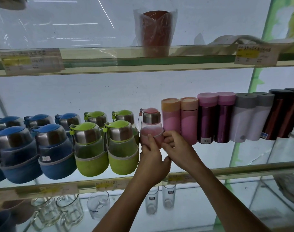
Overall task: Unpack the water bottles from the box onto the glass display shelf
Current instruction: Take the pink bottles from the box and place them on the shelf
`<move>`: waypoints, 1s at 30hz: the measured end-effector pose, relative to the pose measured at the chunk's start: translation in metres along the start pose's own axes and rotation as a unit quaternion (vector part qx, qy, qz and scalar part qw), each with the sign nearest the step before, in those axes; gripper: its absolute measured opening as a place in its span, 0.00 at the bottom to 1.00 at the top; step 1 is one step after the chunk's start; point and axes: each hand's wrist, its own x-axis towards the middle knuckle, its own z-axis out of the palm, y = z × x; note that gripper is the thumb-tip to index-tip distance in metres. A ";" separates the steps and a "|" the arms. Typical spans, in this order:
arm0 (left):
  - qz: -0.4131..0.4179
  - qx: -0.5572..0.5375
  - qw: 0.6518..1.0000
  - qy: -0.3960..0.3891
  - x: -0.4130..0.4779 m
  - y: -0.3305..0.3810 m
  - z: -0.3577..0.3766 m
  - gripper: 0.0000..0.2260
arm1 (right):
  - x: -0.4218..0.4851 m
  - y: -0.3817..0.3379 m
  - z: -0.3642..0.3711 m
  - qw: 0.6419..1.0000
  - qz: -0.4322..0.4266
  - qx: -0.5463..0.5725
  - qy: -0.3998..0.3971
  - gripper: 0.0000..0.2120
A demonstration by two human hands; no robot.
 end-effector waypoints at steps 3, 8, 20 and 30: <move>0.042 -0.011 0.999 0.031 -0.006 -0.001 0.003 0.38 | -0.006 -0.004 -0.003 1.000 -0.004 0.011 0.002 0.12; 0.117 -0.031 0.989 0.090 -0.010 0.001 0.000 0.34 | -0.014 -0.010 -0.013 1.000 0.000 0.029 0.009 0.11; 0.220 -0.145 0.964 0.022 0.010 0.021 0.002 0.28 | -0.049 -0.010 -0.049 0.992 0.069 0.008 0.108 0.13; 0.300 -0.222 0.920 -0.117 0.003 0.047 0.038 0.27 | -0.109 -0.007 -0.069 0.964 0.145 -0.027 0.223 0.18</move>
